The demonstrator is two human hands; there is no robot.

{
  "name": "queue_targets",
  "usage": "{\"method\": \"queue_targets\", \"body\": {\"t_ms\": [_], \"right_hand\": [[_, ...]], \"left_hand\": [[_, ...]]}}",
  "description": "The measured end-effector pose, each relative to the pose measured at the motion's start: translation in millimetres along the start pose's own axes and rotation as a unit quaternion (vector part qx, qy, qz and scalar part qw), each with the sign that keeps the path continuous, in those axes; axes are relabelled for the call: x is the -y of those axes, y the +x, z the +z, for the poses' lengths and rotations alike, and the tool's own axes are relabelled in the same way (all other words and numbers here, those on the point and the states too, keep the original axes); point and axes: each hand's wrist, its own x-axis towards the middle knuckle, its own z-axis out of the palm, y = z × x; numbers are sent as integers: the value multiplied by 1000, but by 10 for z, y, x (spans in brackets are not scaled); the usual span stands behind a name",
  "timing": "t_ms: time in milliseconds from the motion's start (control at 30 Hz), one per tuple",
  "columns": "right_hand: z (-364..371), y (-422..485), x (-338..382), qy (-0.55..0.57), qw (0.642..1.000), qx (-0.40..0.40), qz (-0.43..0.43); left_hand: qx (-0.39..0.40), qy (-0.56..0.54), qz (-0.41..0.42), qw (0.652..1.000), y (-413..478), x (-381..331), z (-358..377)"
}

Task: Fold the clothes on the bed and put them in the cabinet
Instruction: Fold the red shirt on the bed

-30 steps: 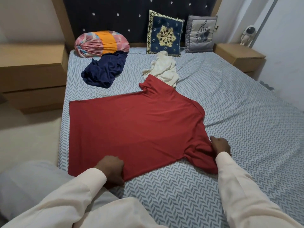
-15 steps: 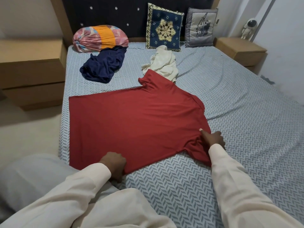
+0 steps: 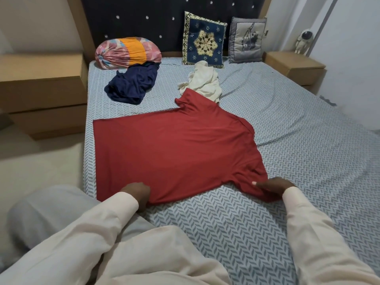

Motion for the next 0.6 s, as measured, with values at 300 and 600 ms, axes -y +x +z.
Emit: {"method": "queue_targets", "body": {"t_ms": [300,600], "right_hand": [[27,-142,-67,-63,972,-222,-31],[775,-363,673,-170,895,-152,-383]], "left_hand": [[44,-39,-30,998,7,101,89],[78,-92,-67,990,-66,223,109]]}}
